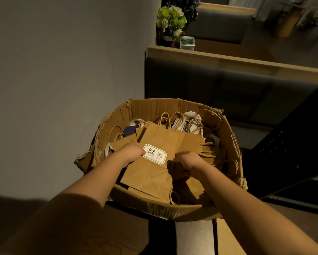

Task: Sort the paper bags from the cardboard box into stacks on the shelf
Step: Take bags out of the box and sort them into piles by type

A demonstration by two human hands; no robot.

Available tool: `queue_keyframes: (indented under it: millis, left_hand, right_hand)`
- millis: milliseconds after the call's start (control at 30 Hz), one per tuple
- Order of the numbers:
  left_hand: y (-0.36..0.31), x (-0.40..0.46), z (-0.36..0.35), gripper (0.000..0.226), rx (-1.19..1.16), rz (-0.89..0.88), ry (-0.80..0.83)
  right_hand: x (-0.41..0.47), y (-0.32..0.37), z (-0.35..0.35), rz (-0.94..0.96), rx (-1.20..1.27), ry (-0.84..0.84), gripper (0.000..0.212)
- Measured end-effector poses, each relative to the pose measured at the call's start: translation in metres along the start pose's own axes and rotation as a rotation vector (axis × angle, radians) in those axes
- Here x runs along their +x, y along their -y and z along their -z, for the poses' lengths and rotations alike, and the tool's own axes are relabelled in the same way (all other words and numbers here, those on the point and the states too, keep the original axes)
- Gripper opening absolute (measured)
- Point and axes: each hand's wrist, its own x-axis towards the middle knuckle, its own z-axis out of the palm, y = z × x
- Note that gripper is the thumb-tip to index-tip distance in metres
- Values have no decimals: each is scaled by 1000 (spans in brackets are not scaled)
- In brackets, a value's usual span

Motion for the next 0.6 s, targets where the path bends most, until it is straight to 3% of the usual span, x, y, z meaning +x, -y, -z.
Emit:
queue_keyframes:
  millis: [100,167,233,300,433,533,600]
  left_hand:
    - [1,0,-1,67,-118,61,24]
    - [0,1,-1,81,-196,95,29]
    - [-4,0,-2,64,-285,95,69]
    - [-7,-4,-2,41,-387,86,145]
    - [-11,-10,0,27,-576,44,258]
    - [-11,-11,11,28,-597,-15,144]
    - [-10,-12,21,31,-421,-96,-4]
  right_hand:
    - [0,1,-1,-41,41,-20,26]
    - [0,2,-1,-41,75,-31,31]
    - [2,2,1,-49,162,-42,36]
    - [0,1,2,-45,188,-53,26]
    - [0,-3,3,-74,244,15,38]
    - [3,-6,5,-84,236,54,50]
    - [-1,-6,6,-46,96,31,29]
